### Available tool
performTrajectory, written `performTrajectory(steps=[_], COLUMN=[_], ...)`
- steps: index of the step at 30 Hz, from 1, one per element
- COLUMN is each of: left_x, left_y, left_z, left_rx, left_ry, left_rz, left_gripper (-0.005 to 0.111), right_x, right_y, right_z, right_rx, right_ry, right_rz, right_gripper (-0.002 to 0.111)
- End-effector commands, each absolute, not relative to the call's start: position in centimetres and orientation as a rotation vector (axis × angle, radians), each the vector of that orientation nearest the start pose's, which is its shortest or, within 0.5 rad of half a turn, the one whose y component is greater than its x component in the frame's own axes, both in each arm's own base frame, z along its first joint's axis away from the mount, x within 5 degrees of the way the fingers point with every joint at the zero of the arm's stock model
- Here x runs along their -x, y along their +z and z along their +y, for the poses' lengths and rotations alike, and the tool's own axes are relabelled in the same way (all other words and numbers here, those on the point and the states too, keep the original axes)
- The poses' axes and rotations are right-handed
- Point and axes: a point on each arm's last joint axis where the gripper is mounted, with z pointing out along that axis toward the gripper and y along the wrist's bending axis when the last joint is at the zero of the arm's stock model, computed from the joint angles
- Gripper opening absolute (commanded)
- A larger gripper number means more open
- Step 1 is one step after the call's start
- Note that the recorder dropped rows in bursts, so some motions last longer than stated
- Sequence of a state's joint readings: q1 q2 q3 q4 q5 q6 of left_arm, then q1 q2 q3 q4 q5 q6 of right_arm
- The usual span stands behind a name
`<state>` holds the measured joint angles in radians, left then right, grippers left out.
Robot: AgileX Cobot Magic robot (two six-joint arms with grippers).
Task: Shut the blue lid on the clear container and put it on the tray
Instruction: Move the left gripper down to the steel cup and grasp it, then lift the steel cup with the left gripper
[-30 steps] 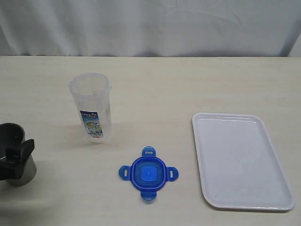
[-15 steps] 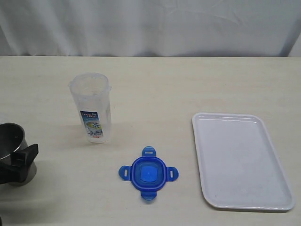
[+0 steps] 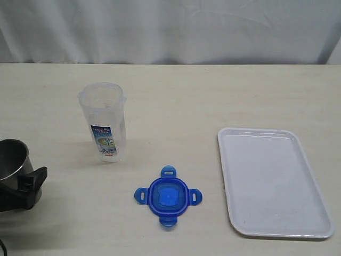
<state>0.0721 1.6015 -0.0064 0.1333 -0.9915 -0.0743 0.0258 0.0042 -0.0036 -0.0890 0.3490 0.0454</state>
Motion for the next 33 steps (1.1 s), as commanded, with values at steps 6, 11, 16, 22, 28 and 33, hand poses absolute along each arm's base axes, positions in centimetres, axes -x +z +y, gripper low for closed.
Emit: performTrajectory(steps=[6, 11, 16, 22, 28, 33], left_x=[-16.4, -16.8, -17.5, -18.9, -20.7, -21.1], left_y=[9.8, 9.5, 8.3, 8.6, 8.8, 8.7], left_z=[0.1, 0.2, 0.3, 0.4, 0.5, 0.6], left_rx=[0.012, -0.012, -0.003, -0.011, -0.025, -0.043], left_ry=[-0.084, -0.066, -0.064, -0.057, -0.047, -0.036], left_rz=[2.116, 2.064, 2.107, 2.062, 2.034, 2.042], left_gripper=[0.105, 0.105, 0.105, 0.105, 0.105, 0.105], right_x=[-5.3, -5.3, -5.3, -5.3, -5.3, -5.3], right_y=[18.2, 18.2, 18.2, 18.2, 18.2, 18.2], right_z=[-0.1, -0.1, -0.1, -0.1, -0.1, -0.1], right_rx=[0.041, 0.041, 0.041, 0.041, 0.041, 0.041], right_ry=[-0.041, -0.041, -0.041, -0.041, -0.041, -0.041], right_rz=[1.828, 1.828, 1.828, 1.828, 1.828, 1.828], right_gripper=[0.004, 0.004, 0.004, 0.004, 0.004, 0.004])
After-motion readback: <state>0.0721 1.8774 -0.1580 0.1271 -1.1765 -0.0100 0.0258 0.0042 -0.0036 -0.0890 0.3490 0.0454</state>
